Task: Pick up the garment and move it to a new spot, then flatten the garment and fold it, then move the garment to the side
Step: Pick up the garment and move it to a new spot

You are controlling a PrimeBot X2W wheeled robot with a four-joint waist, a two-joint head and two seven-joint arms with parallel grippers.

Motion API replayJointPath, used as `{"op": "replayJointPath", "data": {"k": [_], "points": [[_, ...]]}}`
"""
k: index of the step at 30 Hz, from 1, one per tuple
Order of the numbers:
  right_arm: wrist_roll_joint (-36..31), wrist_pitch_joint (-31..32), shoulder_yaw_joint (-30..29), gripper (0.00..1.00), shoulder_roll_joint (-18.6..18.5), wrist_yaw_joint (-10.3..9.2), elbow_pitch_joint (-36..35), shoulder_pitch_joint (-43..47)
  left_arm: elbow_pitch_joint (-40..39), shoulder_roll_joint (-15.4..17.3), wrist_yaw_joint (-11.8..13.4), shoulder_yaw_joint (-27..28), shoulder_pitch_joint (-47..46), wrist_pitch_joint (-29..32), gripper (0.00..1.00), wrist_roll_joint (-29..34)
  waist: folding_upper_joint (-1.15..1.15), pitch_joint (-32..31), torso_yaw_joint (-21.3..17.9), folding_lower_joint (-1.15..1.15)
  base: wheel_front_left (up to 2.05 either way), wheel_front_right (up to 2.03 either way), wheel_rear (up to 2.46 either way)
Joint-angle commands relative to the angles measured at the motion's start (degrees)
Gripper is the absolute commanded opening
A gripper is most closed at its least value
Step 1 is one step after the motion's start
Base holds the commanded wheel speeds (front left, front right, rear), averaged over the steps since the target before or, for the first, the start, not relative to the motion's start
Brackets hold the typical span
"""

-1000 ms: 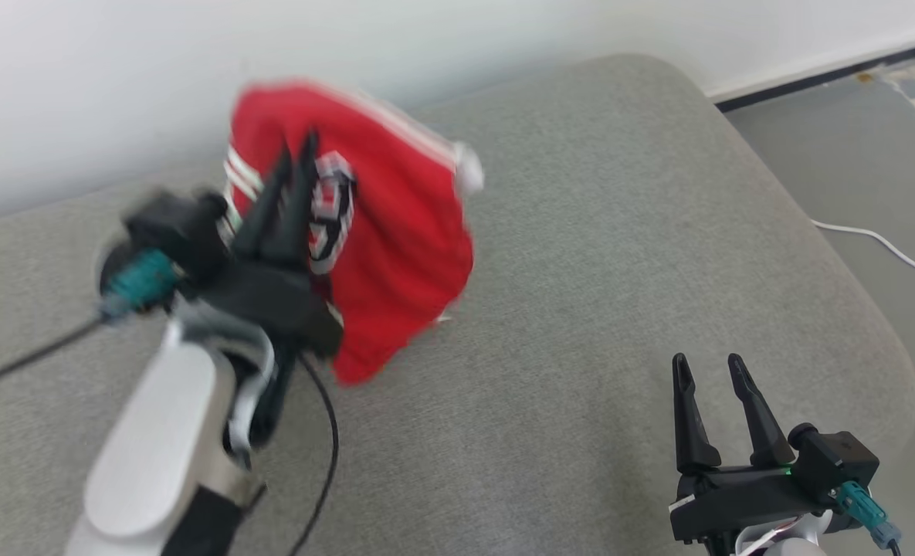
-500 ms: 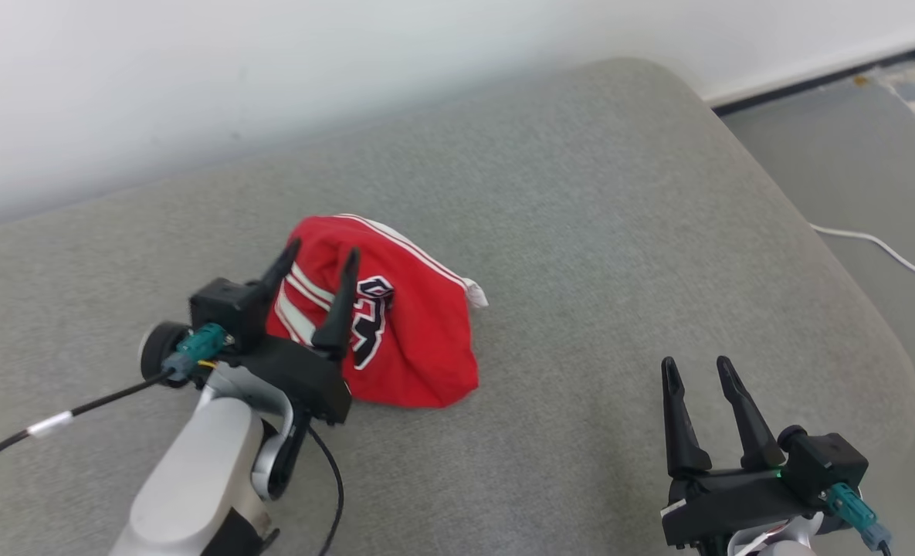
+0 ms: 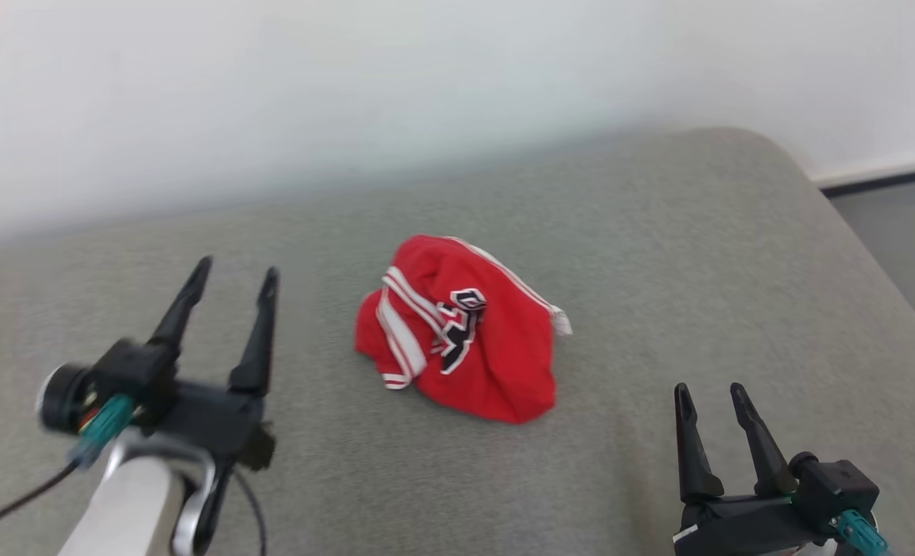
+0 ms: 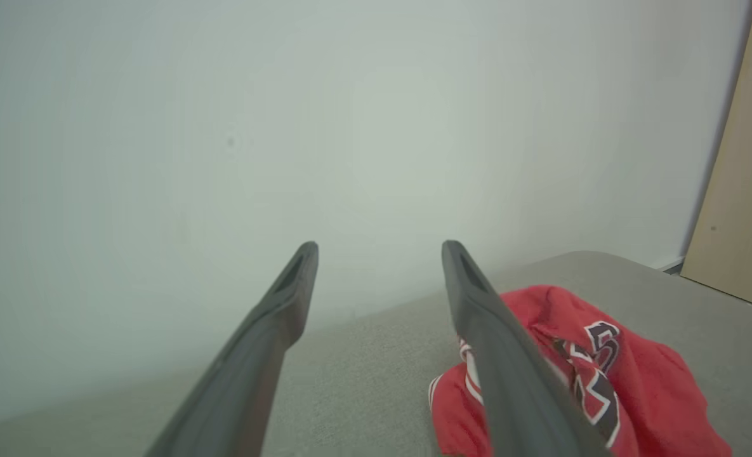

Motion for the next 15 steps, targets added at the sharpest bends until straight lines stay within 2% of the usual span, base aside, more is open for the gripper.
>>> {"op": "replayJointPath", "data": {"k": [1, 8, 15], "points": [[-0.3, -0.1, -0.1, 1.00, 0.1, -0.12, -0.2, 0.6, -1.1, 0.7, 0.5, 0.6, 2.2, -0.4, 1.00, -0.3, 0.00, -2.1, 3.3, 0.00, 0.00, 0.00, 0.00], [-0.8, -0.1, -0.6, 1.00, 0.1, -0.12, -0.7, 1.3, -9.5, 4.4, 3.5, 3.8, 11.7, -0.3, 1.00, -0.7, 0.00, -2.8, 6.3, 0.00, 0.00, 0.00, 0.00], [-1.0, -0.1, -0.6, 1.00, 0.1, -0.12, -0.5, 1.6, -14.2, 4.8, 7.2, 4.3, 18.0, 1.4, 1.00, -0.8, 0.00, -3.1, 7.7, 0.00, 0.00, 0.00, 0.00]]}}
